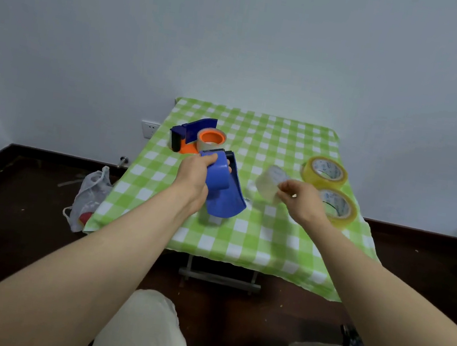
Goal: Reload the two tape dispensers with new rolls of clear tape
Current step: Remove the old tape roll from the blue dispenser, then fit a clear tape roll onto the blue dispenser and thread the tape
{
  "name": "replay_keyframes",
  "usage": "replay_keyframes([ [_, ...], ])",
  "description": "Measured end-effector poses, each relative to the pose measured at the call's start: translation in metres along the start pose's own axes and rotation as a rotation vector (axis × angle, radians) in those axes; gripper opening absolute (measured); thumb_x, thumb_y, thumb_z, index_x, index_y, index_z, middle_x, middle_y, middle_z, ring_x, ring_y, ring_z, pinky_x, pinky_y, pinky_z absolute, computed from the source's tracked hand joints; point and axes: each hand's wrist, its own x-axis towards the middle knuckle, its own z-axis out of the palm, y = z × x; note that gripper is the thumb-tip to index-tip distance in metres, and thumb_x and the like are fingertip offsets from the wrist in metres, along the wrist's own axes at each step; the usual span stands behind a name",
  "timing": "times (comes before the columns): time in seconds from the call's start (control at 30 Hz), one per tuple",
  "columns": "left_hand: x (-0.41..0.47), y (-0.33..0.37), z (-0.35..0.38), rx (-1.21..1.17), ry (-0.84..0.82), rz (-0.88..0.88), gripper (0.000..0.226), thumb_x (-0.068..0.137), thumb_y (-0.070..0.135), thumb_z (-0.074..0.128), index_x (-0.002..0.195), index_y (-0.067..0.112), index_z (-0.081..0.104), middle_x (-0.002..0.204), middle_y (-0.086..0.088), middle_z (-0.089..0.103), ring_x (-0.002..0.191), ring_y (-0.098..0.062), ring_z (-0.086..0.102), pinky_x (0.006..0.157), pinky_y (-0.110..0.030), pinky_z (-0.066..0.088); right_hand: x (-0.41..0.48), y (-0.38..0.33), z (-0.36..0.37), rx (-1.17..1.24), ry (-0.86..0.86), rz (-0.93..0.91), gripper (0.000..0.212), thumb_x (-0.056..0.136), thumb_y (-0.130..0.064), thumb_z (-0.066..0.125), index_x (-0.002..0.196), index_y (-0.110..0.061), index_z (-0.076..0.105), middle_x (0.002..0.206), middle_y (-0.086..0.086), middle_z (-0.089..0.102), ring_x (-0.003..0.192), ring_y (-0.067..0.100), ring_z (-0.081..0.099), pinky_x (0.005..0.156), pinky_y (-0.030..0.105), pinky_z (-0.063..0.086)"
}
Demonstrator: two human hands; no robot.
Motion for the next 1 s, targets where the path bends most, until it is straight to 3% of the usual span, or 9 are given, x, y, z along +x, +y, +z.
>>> replay_keyframes([
  [0.1,0.002,0.002,-0.002,-0.068,0.006,-0.037,0.02,0.092,0.008,0.047,0.075,0.007,0.058,0.051,-0.002,0.065,0.045,-0.015,0.061,0.056,-0.025,0.05,0.01,0.004,0.019,-0.242,-0.051,-0.039,0.025,0.091,-0.011,0.052,0.11,-0.012,0.068,0.114,0.011,0.067,0.102,0.031,0.063,0.079,0.034,0.05],
  [0.2,0.005,0.007,-0.006,-0.103,0.016,-0.056,0.021,0.09,0.008,0.044,0.072,0.008,0.055,0.042,0.0,0.06,0.035,-0.012,0.056,0.043,-0.018,0.045,0.019,0.004,0.033,-0.34,-0.05,-0.048,0.027,0.092,-0.013,0.048,0.109,-0.016,0.068,0.111,0.015,0.061,0.102,0.034,0.059,0.072,0.032,0.043],
  [0.33,0.01,0.006,-0.01,-0.082,0.025,-0.059,0.02,0.087,0.013,0.048,0.071,0.01,0.058,0.052,-0.002,0.06,0.039,-0.014,0.056,0.054,-0.026,0.041,0.029,0.006,0.042,-0.393,-0.059,-0.021,0.027,0.09,-0.008,0.049,0.11,-0.014,0.067,0.111,0.018,0.058,0.108,0.034,0.054,0.076,0.032,0.042],
  [0.47,0.01,0.003,-0.008,-0.095,0.022,-0.068,0.023,0.089,0.015,0.051,0.068,0.011,0.06,0.047,0.001,0.06,0.037,-0.013,0.055,0.055,-0.027,0.04,0.03,0.007,0.044,-0.368,-0.08,-0.022,0.03,0.091,-0.007,0.046,0.112,-0.013,0.065,0.111,0.019,0.061,0.114,0.034,0.051,0.075,0.032,0.041],
  [0.57,0.008,-0.001,-0.006,-0.082,0.017,-0.074,0.021,0.089,0.014,0.052,0.071,0.011,0.063,0.05,0.001,0.061,0.04,-0.014,0.056,0.056,-0.028,0.042,0.022,0.002,0.036,-0.337,-0.075,-0.026,0.044,0.091,-0.003,0.043,0.13,-0.018,0.054,0.127,0.013,0.054,0.126,0.028,0.043,0.089,0.04,0.045],
  [0.73,0.002,-0.005,-0.002,-0.06,0.032,-0.075,0.02,0.091,0.015,0.051,0.074,0.012,0.062,0.05,0.002,0.063,0.042,-0.014,0.058,0.057,-0.028,0.044,0.007,0.014,0.011,-0.289,0.079,0.029,0.041,0.09,-0.005,0.044,0.127,-0.018,0.056,0.131,0.007,0.055,0.13,0.024,0.038,0.094,0.041,0.04],
  [0.87,-0.002,-0.007,0.006,-0.061,0.058,-0.088,0.022,0.092,0.016,0.049,0.072,0.013,0.058,0.05,0.002,0.062,0.039,-0.013,0.057,0.056,-0.027,0.042,0.001,0.046,-0.011,-0.418,0.207,0.129,0.037,0.086,-0.012,0.052,0.122,-0.016,0.058,0.125,0.01,0.059,0.122,0.03,0.046,0.099,0.039,0.036],
  [0.93,-0.008,-0.009,0.014,-0.059,0.064,-0.088,0.023,0.091,0.016,0.049,0.07,0.013,0.057,0.042,0.004,0.06,0.037,-0.013,0.056,0.055,-0.027,0.041,-0.003,0.066,-0.023,-0.504,0.182,0.167,0.038,0.085,-0.022,0.055,0.123,-0.015,0.055,0.128,0.01,0.057,0.123,0.029,0.046,0.106,0.038,0.031],
  [1.0,-0.008,-0.009,0.015,-0.055,0.083,-0.084,0.023,0.091,0.015,0.049,0.069,0.014,0.056,0.04,0.005,0.059,0.037,-0.013,0.055,0.054,-0.027,0.04,-0.005,0.074,-0.025,-0.633,0.046,0.205,0.044,0.088,-0.024,0.054,0.13,-0.015,0.048,0.135,0.008,0.051,0.132,0.027,0.039,0.115,0.04,0.016],
])
